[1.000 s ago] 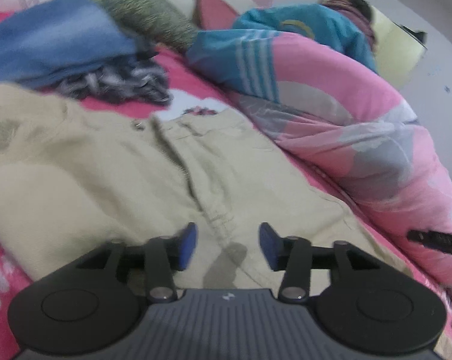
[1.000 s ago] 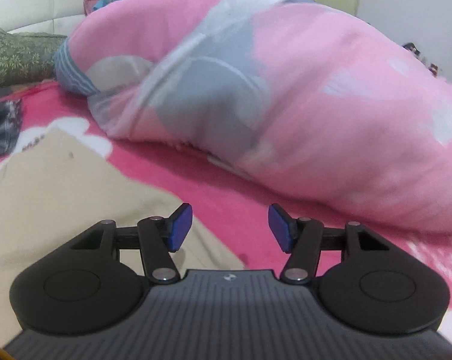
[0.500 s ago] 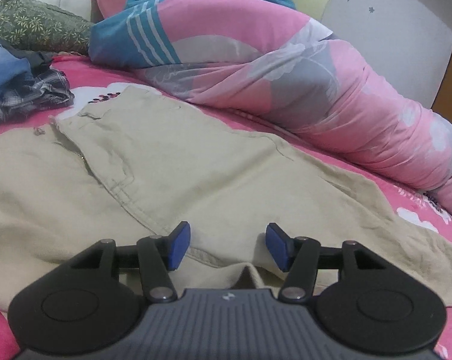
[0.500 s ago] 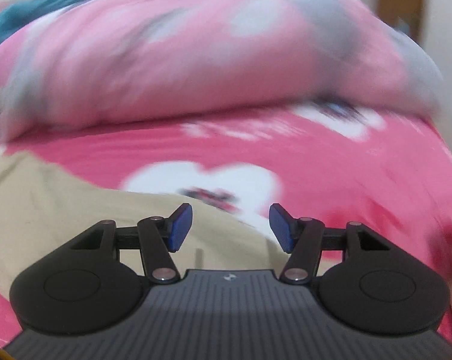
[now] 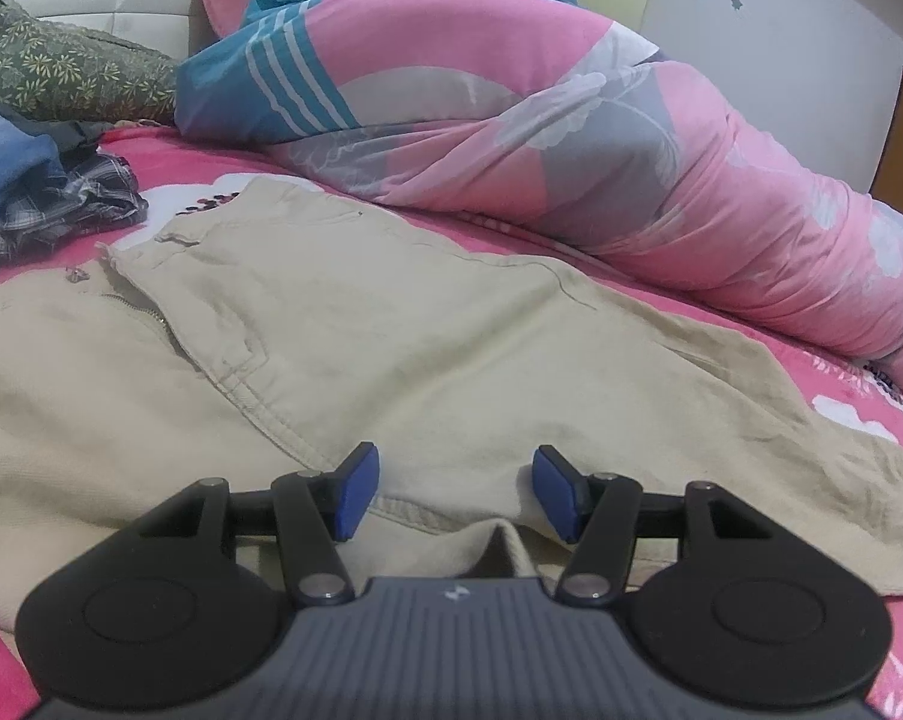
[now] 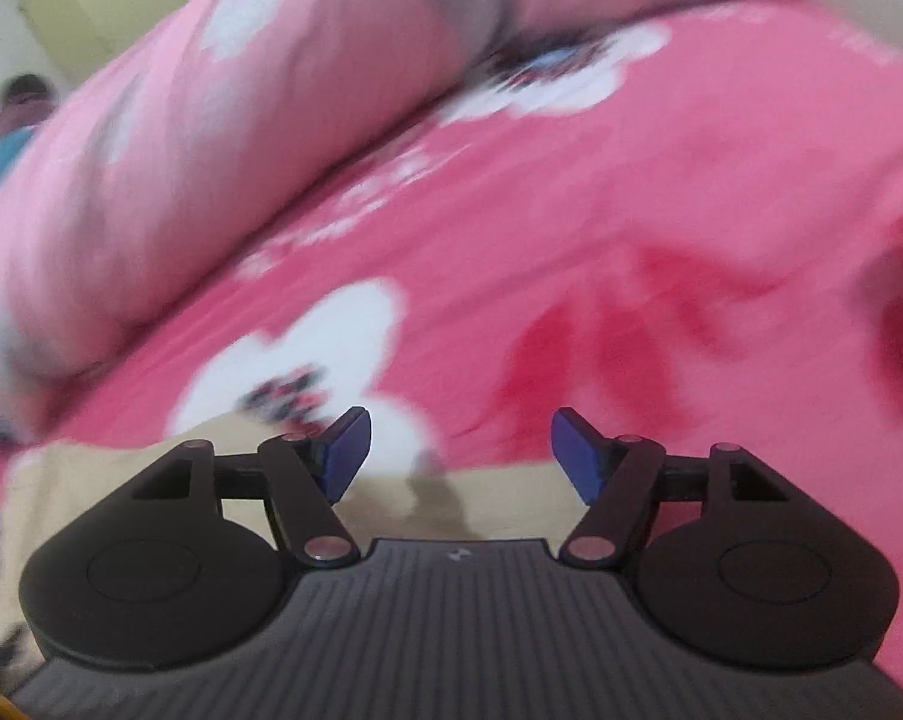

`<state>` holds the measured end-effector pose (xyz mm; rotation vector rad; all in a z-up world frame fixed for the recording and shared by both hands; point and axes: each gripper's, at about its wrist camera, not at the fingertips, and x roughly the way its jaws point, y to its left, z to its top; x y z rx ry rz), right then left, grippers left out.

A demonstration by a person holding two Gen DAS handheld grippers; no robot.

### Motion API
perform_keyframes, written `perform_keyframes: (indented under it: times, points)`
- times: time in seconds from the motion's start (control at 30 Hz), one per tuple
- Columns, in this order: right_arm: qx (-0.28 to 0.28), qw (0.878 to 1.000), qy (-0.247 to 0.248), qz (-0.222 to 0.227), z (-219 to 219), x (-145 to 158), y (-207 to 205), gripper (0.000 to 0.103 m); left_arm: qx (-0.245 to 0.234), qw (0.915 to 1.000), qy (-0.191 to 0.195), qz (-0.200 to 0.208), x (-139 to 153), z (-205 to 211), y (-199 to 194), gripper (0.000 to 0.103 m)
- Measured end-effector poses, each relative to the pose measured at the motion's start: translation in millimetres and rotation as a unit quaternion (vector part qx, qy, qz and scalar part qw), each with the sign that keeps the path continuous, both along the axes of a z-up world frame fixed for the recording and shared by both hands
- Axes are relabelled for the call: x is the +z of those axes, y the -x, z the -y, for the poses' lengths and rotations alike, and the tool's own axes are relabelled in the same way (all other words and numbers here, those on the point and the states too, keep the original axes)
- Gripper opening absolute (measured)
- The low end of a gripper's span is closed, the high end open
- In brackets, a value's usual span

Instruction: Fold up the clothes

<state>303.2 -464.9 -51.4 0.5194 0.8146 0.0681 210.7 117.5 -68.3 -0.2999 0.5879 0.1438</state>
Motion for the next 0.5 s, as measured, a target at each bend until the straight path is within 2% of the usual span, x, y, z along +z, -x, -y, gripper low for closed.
perform_keyframes:
  times: [0.03,0.1,0.17,0.2,0.3,0.4,0.5]
  points:
    - [0.019,1.0,-0.015,0.002,-6.4,0.6,2.2,0.067,0.0,1.0,0.001,0.0,-0.1,-0.2,0.1,0.059]
    - [0.039,0.999,-0.007,0.01,-20.9,4.4,12.3,0.067,0.0,1.0,0.002,0.001,-0.1,-0.4,0.3,0.059]
    - [0.001,1.0,0.021,0.012,-25.2,9.2,26.8,0.067,0.0,1.0,0.004,0.001,0.0,-1.1,0.8,0.059]
    - [-0.039,0.999,0.021,0.007,-18.7,10.1,33.8,0.067,0.0,1.0,0.006,0.001,0.0,-1.6,1.0,0.059]
    - [-0.135,0.991,-0.01,-0.003,10.7,7.1,50.7,0.067,0.0,1.0,0.01,0.002,-0.2,-2.5,1.3,0.059]
    - [-0.166,0.983,-0.039,-0.063,27.6,-12.7,47.7,0.067,0.0,1.0,0.008,0.002,-0.1,-2.1,1.4,0.059]
    - [-0.16,0.982,-0.062,-0.08,21.3,-20.5,41.7,0.074,0.0,1.0,0.007,0.001,-0.3,-1.6,1.4,0.059]
